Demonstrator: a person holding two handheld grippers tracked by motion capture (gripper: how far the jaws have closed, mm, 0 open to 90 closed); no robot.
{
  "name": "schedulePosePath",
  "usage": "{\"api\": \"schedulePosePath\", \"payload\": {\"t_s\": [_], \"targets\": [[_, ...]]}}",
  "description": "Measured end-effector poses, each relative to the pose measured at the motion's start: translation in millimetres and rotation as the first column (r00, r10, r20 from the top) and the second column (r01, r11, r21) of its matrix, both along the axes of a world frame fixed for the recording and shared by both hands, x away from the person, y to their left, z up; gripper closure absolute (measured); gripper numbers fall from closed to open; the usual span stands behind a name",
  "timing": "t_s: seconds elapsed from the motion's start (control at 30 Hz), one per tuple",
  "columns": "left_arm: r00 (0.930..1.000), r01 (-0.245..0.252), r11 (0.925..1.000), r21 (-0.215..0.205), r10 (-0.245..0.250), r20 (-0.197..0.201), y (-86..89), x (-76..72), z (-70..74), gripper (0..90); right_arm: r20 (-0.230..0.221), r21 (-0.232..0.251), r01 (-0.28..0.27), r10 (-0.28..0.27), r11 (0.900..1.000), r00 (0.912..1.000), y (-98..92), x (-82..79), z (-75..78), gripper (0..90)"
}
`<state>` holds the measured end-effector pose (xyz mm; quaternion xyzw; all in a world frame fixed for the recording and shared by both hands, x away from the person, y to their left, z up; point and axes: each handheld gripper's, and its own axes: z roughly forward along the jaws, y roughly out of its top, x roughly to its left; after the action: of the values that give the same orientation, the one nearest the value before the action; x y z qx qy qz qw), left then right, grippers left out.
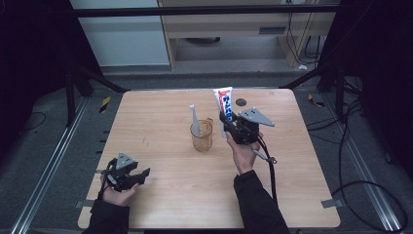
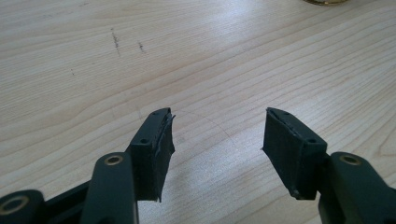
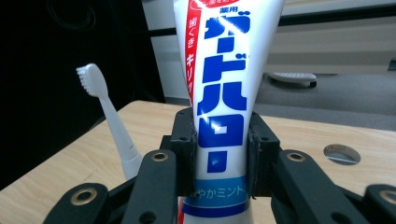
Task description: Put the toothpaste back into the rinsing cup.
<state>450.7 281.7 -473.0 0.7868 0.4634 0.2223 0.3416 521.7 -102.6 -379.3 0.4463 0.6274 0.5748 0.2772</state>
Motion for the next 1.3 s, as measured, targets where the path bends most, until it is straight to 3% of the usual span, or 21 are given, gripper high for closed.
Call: {"api": "schedulePosePath", "payload": {"t_s": [0.77, 1.3], "targets": [[1.0000, -0.003, 1.0000, -0.002, 0.003, 0.001, 0.8, 0.5, 0.1, 41.7, 0.083, 0.055, 0.017, -0.022, 0.998, 0.9963, 26.3, 27.4, 2.2, 69.4], [1.0000, -0.002, 1.0000, -0.005, 0.002, 0.006, 1.4, 0.3, 0.2, 41.8, 0.065, 0.061, -0.007, 0.004, 0.998, 0.9979, 48.3, 42.9, -16.7, 69.3]]}}
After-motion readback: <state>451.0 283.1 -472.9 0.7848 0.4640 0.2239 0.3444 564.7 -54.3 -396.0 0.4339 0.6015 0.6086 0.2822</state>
